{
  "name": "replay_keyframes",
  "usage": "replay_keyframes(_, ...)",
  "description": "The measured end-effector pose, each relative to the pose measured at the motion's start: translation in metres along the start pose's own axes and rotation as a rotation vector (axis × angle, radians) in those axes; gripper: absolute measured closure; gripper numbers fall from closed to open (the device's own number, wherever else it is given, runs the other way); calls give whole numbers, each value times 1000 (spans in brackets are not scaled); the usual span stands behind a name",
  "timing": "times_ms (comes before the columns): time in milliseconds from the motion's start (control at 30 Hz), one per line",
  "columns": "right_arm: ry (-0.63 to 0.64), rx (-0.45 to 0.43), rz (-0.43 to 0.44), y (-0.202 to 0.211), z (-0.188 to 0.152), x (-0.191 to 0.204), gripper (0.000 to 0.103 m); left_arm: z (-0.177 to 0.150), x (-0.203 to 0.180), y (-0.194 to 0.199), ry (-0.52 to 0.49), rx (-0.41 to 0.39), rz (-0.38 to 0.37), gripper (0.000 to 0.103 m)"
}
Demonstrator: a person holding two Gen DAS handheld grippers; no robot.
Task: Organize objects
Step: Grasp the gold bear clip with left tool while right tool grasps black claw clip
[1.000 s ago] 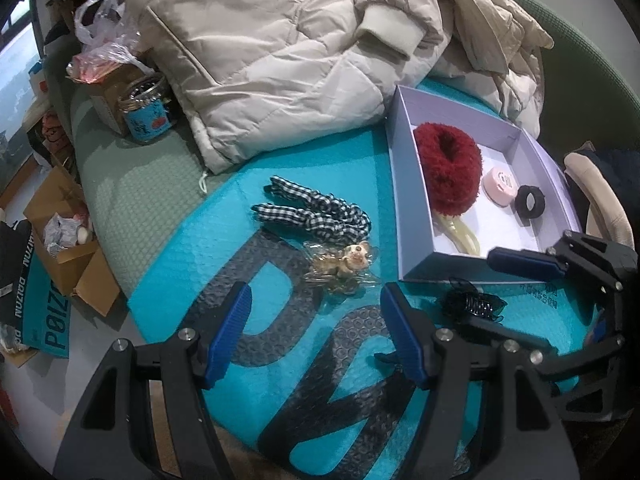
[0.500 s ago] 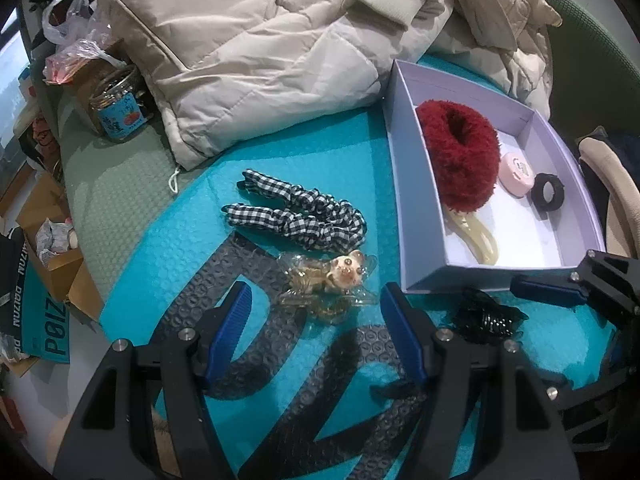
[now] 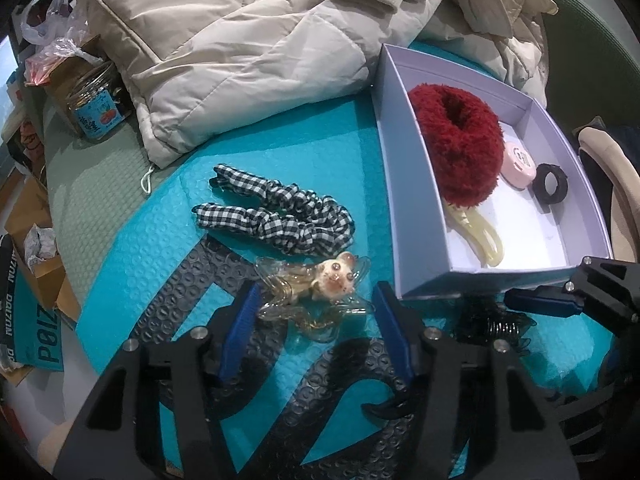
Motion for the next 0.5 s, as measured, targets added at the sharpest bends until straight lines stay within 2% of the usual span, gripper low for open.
replay_keyframes(500,86,-23,74,-1,11,36,54,-24,17,21,-7,27,5,46)
Point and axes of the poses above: each gripper's, at about its wrist camera, not at the fingertips, and y roughly against the way its jaws point, x to its left, z to its top, the point moved 3 cm from there along -y, roughly the way its jaws point, and after that the axes turned 11 degrees about y, right-handed, at the moved point
